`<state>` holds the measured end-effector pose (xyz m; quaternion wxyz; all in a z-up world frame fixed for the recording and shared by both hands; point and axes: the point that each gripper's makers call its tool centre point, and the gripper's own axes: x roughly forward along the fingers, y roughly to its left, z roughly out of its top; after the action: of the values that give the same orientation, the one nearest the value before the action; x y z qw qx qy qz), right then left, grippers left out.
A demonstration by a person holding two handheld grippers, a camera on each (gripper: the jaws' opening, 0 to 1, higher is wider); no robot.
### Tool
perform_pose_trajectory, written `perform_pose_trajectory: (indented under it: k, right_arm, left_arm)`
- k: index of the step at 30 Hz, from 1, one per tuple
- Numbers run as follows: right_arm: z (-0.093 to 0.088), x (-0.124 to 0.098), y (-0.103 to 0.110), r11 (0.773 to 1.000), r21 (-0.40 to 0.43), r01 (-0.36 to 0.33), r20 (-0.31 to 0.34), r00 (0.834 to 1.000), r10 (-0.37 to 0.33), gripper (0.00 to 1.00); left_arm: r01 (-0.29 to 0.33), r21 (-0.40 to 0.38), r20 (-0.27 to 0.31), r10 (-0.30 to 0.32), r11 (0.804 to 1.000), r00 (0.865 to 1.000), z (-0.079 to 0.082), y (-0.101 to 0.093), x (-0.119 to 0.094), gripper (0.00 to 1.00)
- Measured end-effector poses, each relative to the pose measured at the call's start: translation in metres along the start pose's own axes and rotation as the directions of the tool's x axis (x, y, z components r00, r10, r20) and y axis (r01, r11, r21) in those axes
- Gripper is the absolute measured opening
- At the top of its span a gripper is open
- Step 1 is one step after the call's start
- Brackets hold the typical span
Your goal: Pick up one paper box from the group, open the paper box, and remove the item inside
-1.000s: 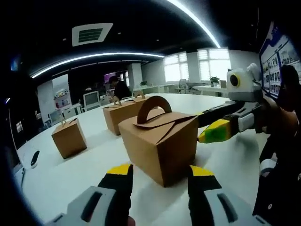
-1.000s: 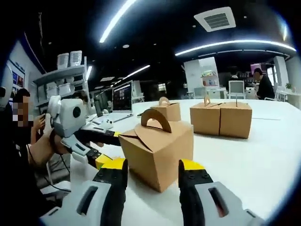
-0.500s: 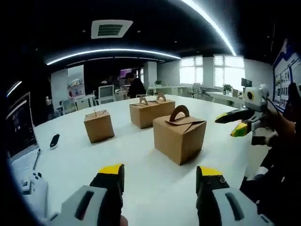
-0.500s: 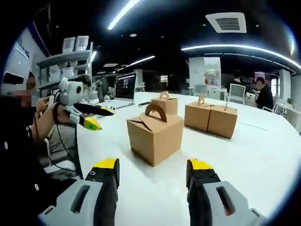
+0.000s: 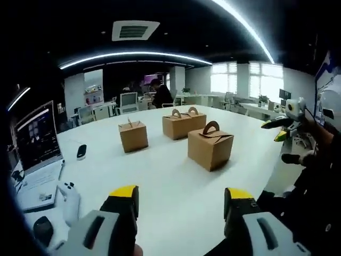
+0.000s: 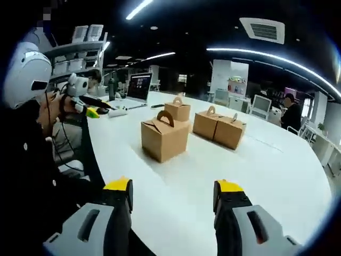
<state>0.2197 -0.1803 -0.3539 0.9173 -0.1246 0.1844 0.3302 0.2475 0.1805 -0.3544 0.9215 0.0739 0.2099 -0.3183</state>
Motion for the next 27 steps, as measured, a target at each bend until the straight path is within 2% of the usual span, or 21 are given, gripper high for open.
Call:
perform_pose_trajectory:
  k: [3,7,9,11,16,20,22,26,27]
  right_arm:
    - [-0.003,-0.004,-0.001,1.0,0.004,0.005,-0.008,1.0,-0.005,0.61]
    - [-0.002,0.001,0.001,1.0,0.016,-0.009,0.003,1.0,0.009,0.6]
    - [0.001,0.005,0.003,1.0,0.015,-0.018,0.011,1.0,0.018,0.6]
    - [0.005,0.009,0.006,0.999,0.014,-0.031,0.02,0.999,0.031,0.59]
    - [0.014,0.019,0.013,0.998,0.006,-0.059,0.036,0.998,0.059,0.57]
    - [0.026,0.029,0.018,0.997,0.002,-0.077,0.062,0.995,0.077,0.56]
    - [0.031,0.034,0.02,0.996,-0.007,-0.084,0.069,0.994,0.085,0.56]
    - [0.036,0.045,0.026,0.994,-0.015,-0.105,0.077,0.991,0.106,0.56]
    - [0.038,0.047,0.027,0.994,-0.017,-0.105,0.083,0.991,0.106,0.56]
  left_arm:
    - [0.002,-0.019,-0.003,-0.003,1.0,1.0,-0.004,-0.001,-0.004,0.66]
    - [0.014,-0.027,-0.009,-0.014,1.0,1.0,-0.009,-0.006,0.002,0.66]
    - [0.038,-0.03,-0.01,-0.039,0.999,0.999,-0.009,-0.011,0.008,0.66]
    - [0.088,-0.017,-0.011,-0.088,0.996,0.996,-0.009,-0.021,0.015,0.69]
    - [0.163,0.054,0.024,-0.164,0.985,0.986,0.005,-0.031,0.036,0.74]
    - [0.256,0.151,0.058,-0.267,0.955,0.962,0.022,-0.039,0.054,0.77]
    - [0.289,0.192,0.049,-0.303,0.938,0.952,0.027,-0.041,0.065,0.78]
    - [0.314,0.286,0.054,-0.343,0.905,0.938,0.043,-0.038,0.097,0.8]
    - [0.336,0.291,0.06,-0.367,0.896,0.928,0.049,-0.039,0.107,0.8]
